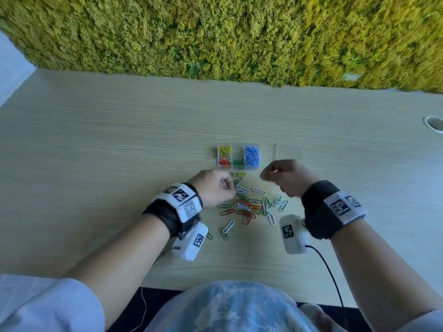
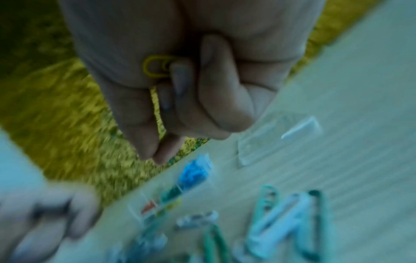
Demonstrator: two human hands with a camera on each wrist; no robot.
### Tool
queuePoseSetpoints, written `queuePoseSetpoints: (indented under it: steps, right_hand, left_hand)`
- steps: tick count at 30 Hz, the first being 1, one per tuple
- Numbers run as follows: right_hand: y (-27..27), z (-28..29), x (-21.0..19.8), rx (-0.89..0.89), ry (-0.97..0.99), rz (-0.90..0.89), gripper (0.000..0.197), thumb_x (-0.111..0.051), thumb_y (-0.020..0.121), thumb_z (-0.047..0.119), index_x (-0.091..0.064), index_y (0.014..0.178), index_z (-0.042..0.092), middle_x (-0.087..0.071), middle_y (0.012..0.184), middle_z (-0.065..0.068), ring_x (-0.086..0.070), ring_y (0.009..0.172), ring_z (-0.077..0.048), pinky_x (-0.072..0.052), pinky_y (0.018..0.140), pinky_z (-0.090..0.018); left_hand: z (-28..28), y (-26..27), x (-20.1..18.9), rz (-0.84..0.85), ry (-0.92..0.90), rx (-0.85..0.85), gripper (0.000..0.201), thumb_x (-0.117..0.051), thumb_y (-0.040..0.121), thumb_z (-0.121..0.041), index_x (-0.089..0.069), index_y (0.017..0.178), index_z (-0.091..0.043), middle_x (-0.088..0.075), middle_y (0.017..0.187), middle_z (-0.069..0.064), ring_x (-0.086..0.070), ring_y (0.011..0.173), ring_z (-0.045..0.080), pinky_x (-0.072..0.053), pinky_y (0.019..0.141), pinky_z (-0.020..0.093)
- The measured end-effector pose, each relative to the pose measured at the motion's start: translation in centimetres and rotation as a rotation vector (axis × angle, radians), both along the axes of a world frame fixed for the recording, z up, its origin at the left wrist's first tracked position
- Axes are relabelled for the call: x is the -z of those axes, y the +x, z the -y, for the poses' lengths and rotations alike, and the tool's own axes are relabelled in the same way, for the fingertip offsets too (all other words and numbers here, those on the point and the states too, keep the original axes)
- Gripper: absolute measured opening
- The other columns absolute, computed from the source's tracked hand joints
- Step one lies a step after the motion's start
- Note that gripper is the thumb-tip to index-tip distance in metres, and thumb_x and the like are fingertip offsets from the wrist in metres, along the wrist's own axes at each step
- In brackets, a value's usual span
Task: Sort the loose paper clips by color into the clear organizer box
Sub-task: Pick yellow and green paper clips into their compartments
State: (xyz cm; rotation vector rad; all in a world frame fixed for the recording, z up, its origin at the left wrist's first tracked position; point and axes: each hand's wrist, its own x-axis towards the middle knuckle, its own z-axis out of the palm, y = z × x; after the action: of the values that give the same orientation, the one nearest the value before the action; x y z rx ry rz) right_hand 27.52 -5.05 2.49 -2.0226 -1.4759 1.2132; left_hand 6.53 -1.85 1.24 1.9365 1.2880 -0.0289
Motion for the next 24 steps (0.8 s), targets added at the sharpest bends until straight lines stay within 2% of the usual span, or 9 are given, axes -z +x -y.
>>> queuePoseSetpoints:
  steps: [2, 4, 7, 9, 11, 17, 20, 22, 24]
  right_hand:
    - [-1.0, 0.9, 0.2, -0.228, 0.010, 0.312, 0.015, -0.068, 0.084, 0.030, -0.071, 0.092, 0.018, -0.051, 0.065, 0.012, -0.046, 0.054, -0.005, -0.038, 0.048, -0.018]
    - [-2.0, 2.0, 0.5, -0.349, -0.029, 0.442, 0.019, -0.068, 0.083, 0.032, -0.070, 0.099, 0.023, -0.058, 0.079, 0.012, -0.049, 0.062, -0.005, -0.043, 0.060, -0.019]
    - [-2.4, 2.8, 0.9, -0.379, -0.036, 0.535, 0.022, -0.067, 0.082, 0.035, -0.071, 0.101, 0.023, -0.068, 0.095, 0.002, -0.051, 0.074, -0.011, -0.042, 0.067, -0.022]
    - [-2.3, 2.8, 0.9, -0.372, -0.033, 0.542, 0.021, -0.063, 0.084, 0.032, -0.071, 0.101, 0.022, -0.069, 0.099, 0.001, -0.051, 0.077, -0.012, -0.042, 0.067, -0.022]
    - [-2.1, 2.9, 0.9, -0.348, -0.031, 0.522, 0.020, -0.057, 0.086, 0.025, -0.072, 0.098, 0.022, -0.069, 0.099, 0.000, -0.052, 0.077, -0.014, -0.045, 0.066, -0.023]
    - [0.1, 3.3, 1.2, -0.163, 0.009, 0.471, 0.017, -0.061, 0.087, 0.027, -0.071, 0.095, 0.017, -0.056, 0.075, 0.005, -0.052, 0.070, -0.013, -0.035, 0.050, -0.019]
    - [0.4, 3.6, 1.2, -0.112, 0.050, 0.465, 0.013, -0.061, 0.087, 0.026, -0.070, 0.092, 0.019, -0.049, 0.064, 0.012, -0.049, 0.063, -0.010, -0.032, 0.046, -0.017]
    - [-0.4, 3.9, 1.0, -0.208, 0.047, 0.464, 0.014, -0.059, 0.088, 0.026, -0.070, 0.094, 0.020, -0.057, 0.072, 0.010, -0.052, 0.068, -0.011, -0.039, 0.052, -0.018]
    - [-1.7, 4.2, 1.3, -0.335, 0.033, 0.481, 0.016, -0.058, 0.087, 0.026, -0.071, 0.095, 0.022, -0.066, 0.088, 0.005, -0.058, 0.078, -0.013, -0.050, 0.065, -0.023]
  left_hand:
    - [-0.4, 1.2, -0.3, -0.078, 0.143, 0.067, 0.009, -0.057, 0.088, -0.032, -0.060, 0.094, -0.027, -0.054, 0.057, -0.006, -0.040, 0.043, 0.009, -0.034, 0.045, 0.020]
    - [-0.8, 2.4, -0.5, -0.142, 0.248, 0.109, 0.016, -0.054, 0.089, -0.031, -0.060, 0.103, -0.029, -0.049, 0.057, -0.008, -0.040, 0.046, 0.010, -0.032, 0.046, 0.021]
    - [-1.4, 3.7, -0.7, -0.243, 0.327, 0.151, 0.025, -0.050, 0.092, -0.031, -0.060, 0.115, -0.032, -0.057, 0.075, -0.005, -0.049, 0.060, 0.015, -0.040, 0.058, 0.023]
    - [-1.7, 4.2, -0.5, -0.301, 0.355, 0.165, 0.028, -0.049, 0.093, -0.032, -0.060, 0.118, -0.033, -0.063, 0.095, 0.001, -0.054, 0.074, 0.021, -0.042, 0.066, 0.027]
    - [-1.8, 4.3, -0.2, -0.325, 0.379, 0.172, 0.027, -0.050, 0.093, -0.032, -0.060, 0.118, -0.033, -0.065, 0.102, 0.002, -0.052, 0.074, 0.021, -0.041, 0.066, 0.027]
    - [-1.9, 4.0, 0.0, -0.317, 0.394, 0.141, 0.015, -0.053, 0.091, -0.029, -0.065, 0.099, -0.028, -0.066, 0.104, -0.003, -0.062, 0.088, 0.022, -0.041, 0.067, 0.028]
    - [-1.8, 3.6, 0.2, -0.304, 0.372, 0.106, 0.010, -0.056, 0.089, -0.030, -0.066, 0.091, -0.027, -0.066, 0.097, -0.006, -0.061, 0.085, 0.020, -0.041, 0.067, 0.028]
    - [-1.8, 3.3, 0.4, -0.295, 0.353, 0.082, 0.006, -0.059, 0.087, -0.031, -0.062, 0.083, -0.029, -0.063, 0.089, -0.007, -0.058, 0.078, 0.018, -0.041, 0.065, 0.026]
    - [-1.8, 3.0, 0.5, -0.274, 0.322, 0.058, 0.010, -0.061, 0.085, -0.031, -0.058, 0.076, -0.030, -0.058, 0.083, -0.009, -0.056, 0.076, 0.016, -0.042, 0.064, 0.025]
